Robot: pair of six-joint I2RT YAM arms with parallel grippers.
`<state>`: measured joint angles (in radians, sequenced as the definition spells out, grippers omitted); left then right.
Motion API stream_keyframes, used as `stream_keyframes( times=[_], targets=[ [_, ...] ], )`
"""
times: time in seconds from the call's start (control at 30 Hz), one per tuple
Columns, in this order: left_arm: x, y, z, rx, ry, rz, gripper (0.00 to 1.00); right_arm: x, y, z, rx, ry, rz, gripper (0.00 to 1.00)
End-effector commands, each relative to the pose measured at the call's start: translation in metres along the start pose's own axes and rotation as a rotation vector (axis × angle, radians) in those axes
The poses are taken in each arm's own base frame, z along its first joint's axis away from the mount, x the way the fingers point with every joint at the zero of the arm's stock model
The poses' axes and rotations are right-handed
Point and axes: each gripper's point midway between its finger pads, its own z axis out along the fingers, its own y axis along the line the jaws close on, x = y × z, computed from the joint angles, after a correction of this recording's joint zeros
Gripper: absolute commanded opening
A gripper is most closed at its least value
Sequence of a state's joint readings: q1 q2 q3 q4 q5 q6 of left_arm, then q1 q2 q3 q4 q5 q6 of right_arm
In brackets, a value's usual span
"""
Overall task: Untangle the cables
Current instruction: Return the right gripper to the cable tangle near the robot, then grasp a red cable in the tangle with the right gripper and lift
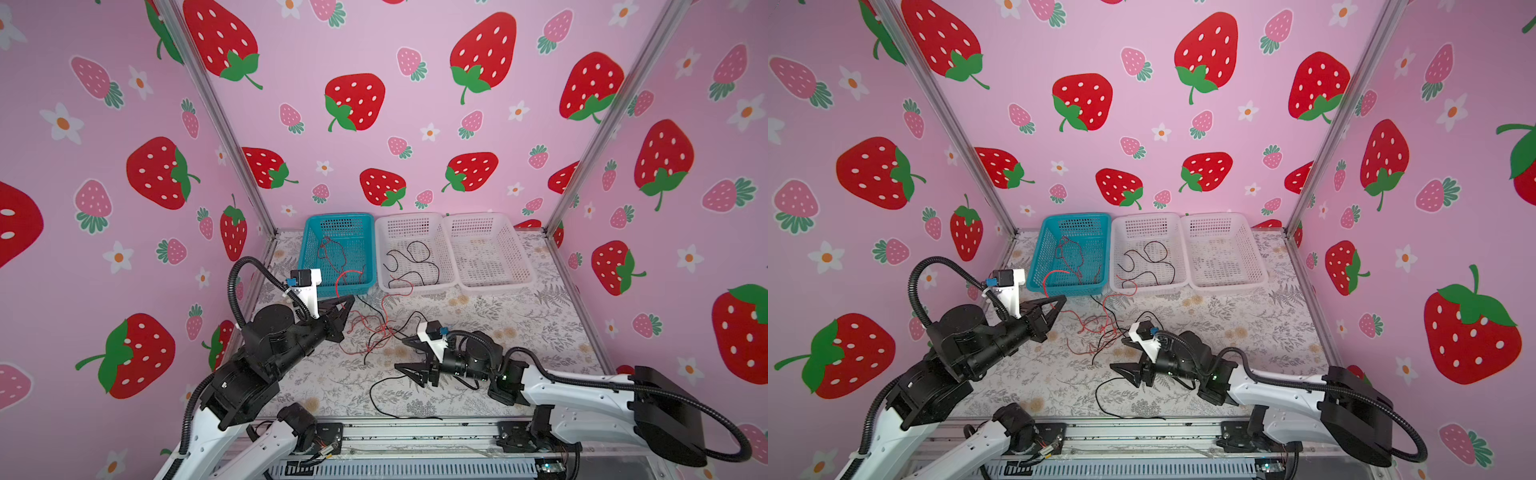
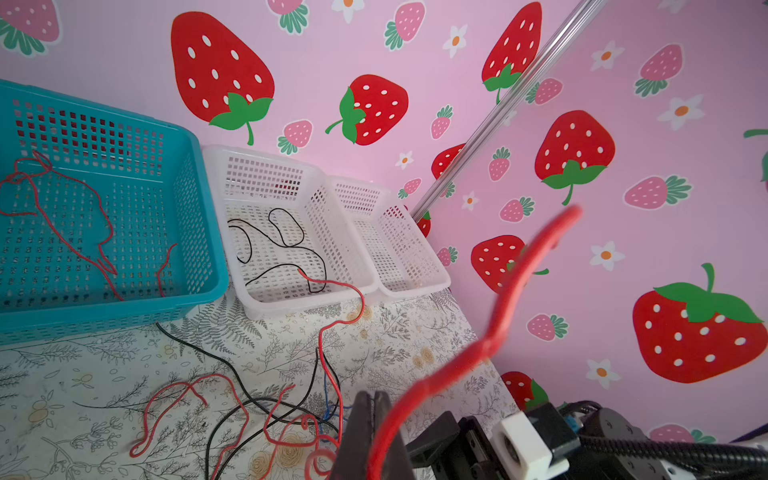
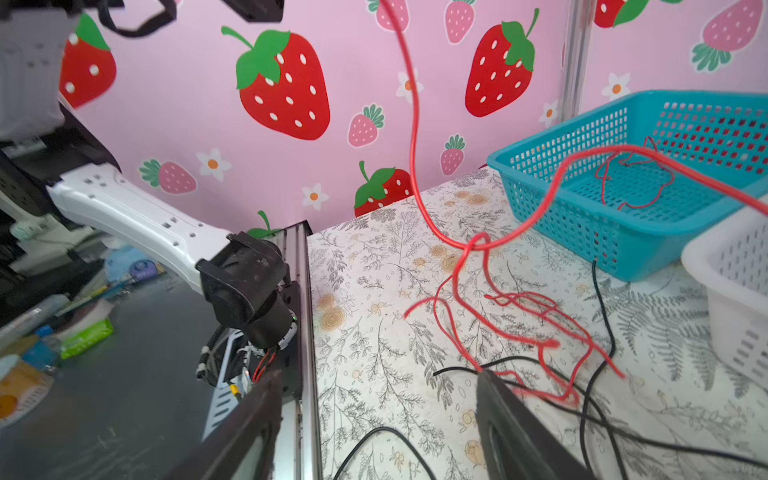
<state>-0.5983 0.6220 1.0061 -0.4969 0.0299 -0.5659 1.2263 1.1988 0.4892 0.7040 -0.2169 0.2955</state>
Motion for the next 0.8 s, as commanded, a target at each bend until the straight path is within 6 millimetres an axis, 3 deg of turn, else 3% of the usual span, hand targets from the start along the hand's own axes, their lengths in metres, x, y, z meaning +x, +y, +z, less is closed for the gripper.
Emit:
stream_keyframes(
  times=[0.0,0.17,0.3,0.47,0.77],
  targets=[
    [-0.02,-0.017,-0.013,0.051,-0.054,-0.033,0.0,-0.022,-0.008,0.017,0.107,-0.046,-0.108,0.69],
    [-0.02,-0.019,-0.015,0.058,-0.056,-0.043,0.0,-0.012,-0.026,0.032,0.205,-0.012,-0.115,0.58],
    [-0.02,-0.023,-0.016,0.073,-0.049,-0.048,0.0,-0.011,-0.036,0.032,0.263,-0.012,-0.116,0.43],
    [-0.023,-0.027,-0.019,0.078,-0.051,-0.039,0.0,-0.011,-0.034,0.033,0.251,-0.009,-0.128,0.21],
    [-0.026,-0.018,-0.029,0.027,-0.074,0.006,0.0,-0.01,-0.025,0.032,0.203,0.007,-0.129,0.02]
  ],
)
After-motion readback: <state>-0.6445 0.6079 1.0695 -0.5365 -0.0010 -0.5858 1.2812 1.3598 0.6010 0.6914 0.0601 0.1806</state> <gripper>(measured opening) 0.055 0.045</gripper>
